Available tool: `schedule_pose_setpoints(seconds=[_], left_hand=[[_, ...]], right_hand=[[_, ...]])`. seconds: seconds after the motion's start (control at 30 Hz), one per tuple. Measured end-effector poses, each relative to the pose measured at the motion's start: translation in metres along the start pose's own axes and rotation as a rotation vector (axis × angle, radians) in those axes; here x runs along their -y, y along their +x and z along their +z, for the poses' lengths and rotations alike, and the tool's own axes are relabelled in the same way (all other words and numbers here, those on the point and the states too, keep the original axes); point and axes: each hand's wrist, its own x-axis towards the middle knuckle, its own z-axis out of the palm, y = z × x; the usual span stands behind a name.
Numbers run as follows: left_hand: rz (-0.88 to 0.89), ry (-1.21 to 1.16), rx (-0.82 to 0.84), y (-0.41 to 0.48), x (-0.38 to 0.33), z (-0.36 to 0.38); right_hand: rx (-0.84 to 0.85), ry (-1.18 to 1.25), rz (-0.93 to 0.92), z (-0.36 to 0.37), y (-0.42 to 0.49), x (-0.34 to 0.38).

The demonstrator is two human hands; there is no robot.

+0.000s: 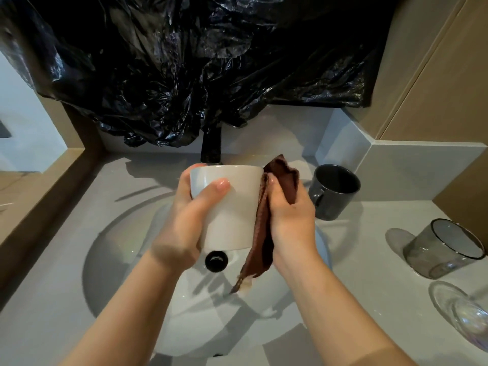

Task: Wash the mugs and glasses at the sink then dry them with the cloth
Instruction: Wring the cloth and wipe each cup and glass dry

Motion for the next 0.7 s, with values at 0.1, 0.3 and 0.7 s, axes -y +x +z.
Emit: schedule_pose_setpoints(seconds=[0.1,0.3,0.7], left_hand=[[0.045,0.084,-0.009,0.0,-0.001,0.001],[-0.115,-0.262,-0.183,0.006,0.001,0.007],[-0.148,-0.202,-0.03,0.0,-0.012,0.009]], right_hand=[[0.094,0.121,0.292,-0.003,0.006,0.007],[0.291,0.4,0.41,-0.002,-0.009,-0.005],[0.47,0.609,0.414,-0.004,-0.003,-0.008]])
